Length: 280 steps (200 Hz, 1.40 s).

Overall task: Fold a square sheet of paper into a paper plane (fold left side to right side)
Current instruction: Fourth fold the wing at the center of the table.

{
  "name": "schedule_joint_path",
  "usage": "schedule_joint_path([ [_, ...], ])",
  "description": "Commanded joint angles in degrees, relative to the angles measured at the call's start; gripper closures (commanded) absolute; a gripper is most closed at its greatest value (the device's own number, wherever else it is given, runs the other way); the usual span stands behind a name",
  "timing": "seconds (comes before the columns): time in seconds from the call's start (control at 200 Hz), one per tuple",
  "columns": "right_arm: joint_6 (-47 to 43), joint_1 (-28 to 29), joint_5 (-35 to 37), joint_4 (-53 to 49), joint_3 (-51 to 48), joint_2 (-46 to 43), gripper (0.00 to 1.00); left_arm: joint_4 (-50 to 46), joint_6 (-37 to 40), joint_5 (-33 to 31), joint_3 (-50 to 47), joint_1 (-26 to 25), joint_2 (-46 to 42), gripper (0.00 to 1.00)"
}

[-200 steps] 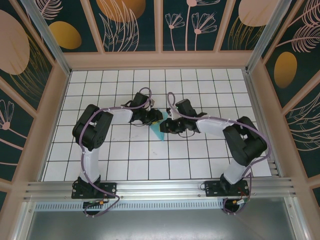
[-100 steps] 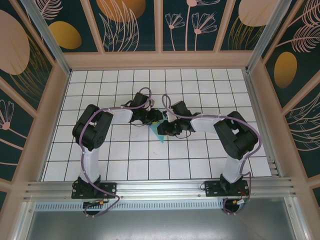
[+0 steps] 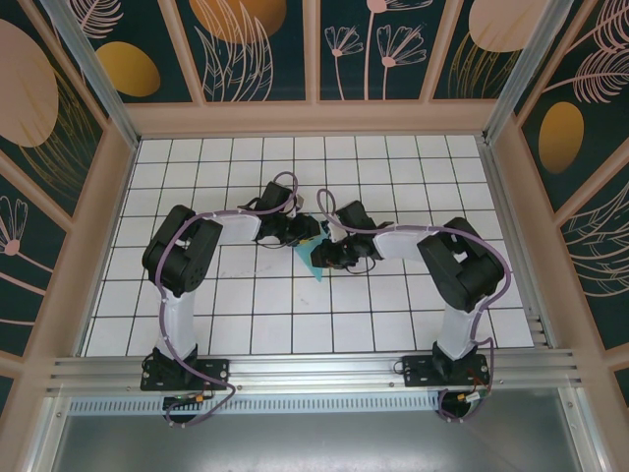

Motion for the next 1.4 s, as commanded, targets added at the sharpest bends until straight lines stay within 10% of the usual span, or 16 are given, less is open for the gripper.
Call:
schedule_joint_path([
  [0.0, -1.82, 0.89, 0.96, -3.99, 0.65, 1.51, 0.72, -5.38, 1.83, -6.13, -1.92, 0.01, 4.85, 0.65],
  [1.396, -5.92, 5.93, 11.10, -13.55, -2.34, -2.84, 0.86, -6.24, 2.25, -7.58, -1.40, 0.02, 6.38, 0.65],
])
